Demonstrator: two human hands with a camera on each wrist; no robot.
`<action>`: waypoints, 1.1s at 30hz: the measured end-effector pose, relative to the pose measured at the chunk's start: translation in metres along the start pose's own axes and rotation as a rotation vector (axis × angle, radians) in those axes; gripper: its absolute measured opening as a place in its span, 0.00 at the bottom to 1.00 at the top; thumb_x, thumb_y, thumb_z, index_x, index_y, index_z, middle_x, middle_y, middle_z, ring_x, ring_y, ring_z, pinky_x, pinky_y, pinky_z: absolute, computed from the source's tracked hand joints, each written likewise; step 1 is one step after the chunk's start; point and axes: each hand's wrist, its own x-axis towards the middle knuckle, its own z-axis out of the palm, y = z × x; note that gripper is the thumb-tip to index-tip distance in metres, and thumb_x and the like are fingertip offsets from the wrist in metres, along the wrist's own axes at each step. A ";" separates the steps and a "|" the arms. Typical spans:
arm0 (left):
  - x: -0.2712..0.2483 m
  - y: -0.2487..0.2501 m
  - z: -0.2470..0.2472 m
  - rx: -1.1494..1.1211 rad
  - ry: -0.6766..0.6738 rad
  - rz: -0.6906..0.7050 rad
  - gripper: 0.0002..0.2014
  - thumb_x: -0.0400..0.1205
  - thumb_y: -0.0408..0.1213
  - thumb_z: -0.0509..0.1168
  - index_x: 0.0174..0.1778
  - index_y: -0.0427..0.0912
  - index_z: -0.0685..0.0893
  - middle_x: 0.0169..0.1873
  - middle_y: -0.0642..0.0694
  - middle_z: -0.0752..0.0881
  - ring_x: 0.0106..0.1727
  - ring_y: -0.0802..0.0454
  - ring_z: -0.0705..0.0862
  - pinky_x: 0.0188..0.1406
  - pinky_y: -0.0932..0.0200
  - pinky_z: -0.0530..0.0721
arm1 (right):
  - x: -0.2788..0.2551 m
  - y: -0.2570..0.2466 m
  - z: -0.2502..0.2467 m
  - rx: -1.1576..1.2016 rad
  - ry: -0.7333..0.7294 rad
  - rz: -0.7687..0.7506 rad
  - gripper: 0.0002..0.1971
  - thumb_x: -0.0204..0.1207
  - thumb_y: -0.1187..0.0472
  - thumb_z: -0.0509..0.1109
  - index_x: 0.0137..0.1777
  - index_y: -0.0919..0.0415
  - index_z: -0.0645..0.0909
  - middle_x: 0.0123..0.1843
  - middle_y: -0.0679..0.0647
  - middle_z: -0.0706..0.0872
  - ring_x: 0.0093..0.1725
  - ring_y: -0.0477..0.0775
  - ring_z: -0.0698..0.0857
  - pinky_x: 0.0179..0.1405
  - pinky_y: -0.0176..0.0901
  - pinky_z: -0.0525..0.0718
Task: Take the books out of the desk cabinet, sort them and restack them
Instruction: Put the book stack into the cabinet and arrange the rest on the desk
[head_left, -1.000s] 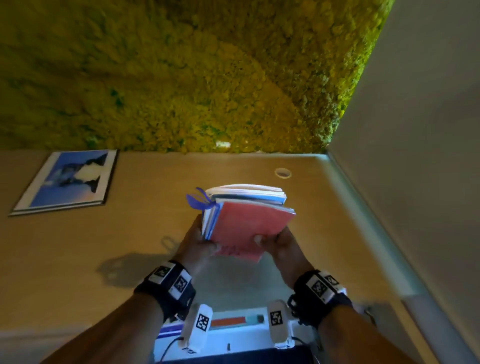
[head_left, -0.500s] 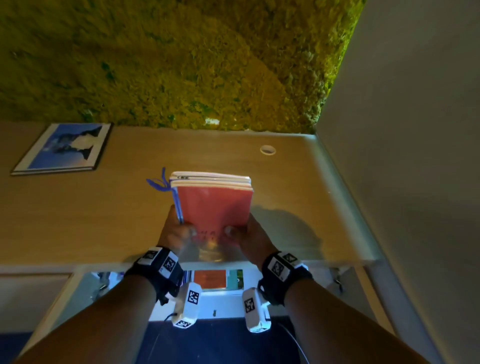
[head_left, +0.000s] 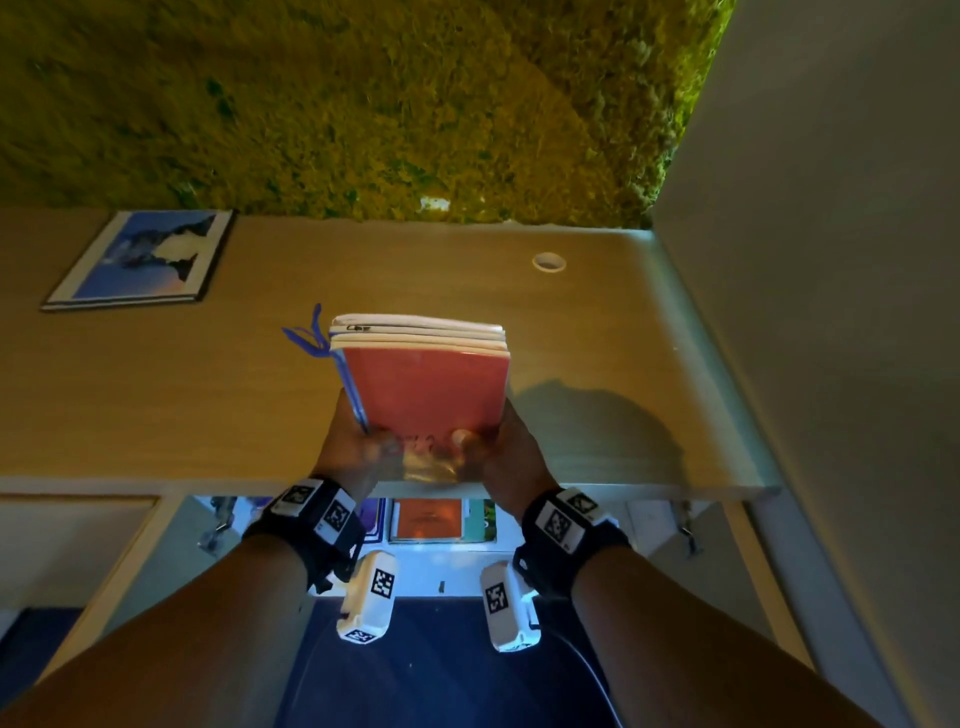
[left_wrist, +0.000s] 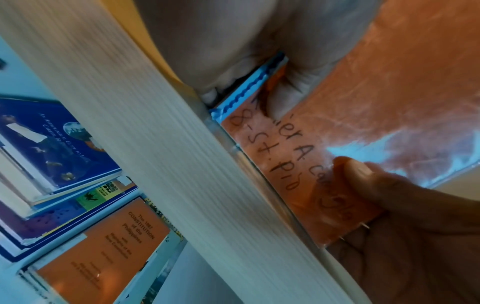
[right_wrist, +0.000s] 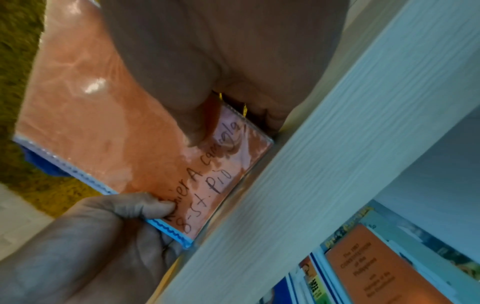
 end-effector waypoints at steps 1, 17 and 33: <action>-0.004 -0.003 -0.004 -0.011 -0.025 -0.011 0.31 0.69 0.09 0.63 0.64 0.41 0.78 0.39 0.51 0.92 0.39 0.56 0.91 0.32 0.59 0.89 | -0.006 0.002 0.001 0.002 0.005 -0.011 0.22 0.68 0.50 0.75 0.62 0.35 0.79 0.54 0.54 0.93 0.55 0.61 0.92 0.56 0.72 0.89; -0.134 -0.172 -0.015 0.244 -0.425 -0.246 0.31 0.73 0.31 0.68 0.68 0.62 0.68 0.58 0.58 0.84 0.56 0.67 0.83 0.58 0.67 0.79 | -0.169 0.159 0.012 0.156 0.167 0.252 0.13 0.81 0.73 0.73 0.60 0.60 0.79 0.43 0.48 0.92 0.45 0.45 0.90 0.47 0.42 0.88; 0.070 -0.321 0.178 0.469 -0.575 -0.102 0.16 0.83 0.36 0.67 0.65 0.50 0.72 0.61 0.37 0.83 0.55 0.35 0.86 0.44 0.33 0.91 | 0.041 0.305 -0.129 -0.071 0.351 0.265 0.05 0.83 0.60 0.69 0.55 0.58 0.84 0.47 0.59 0.88 0.41 0.60 0.92 0.38 0.55 0.92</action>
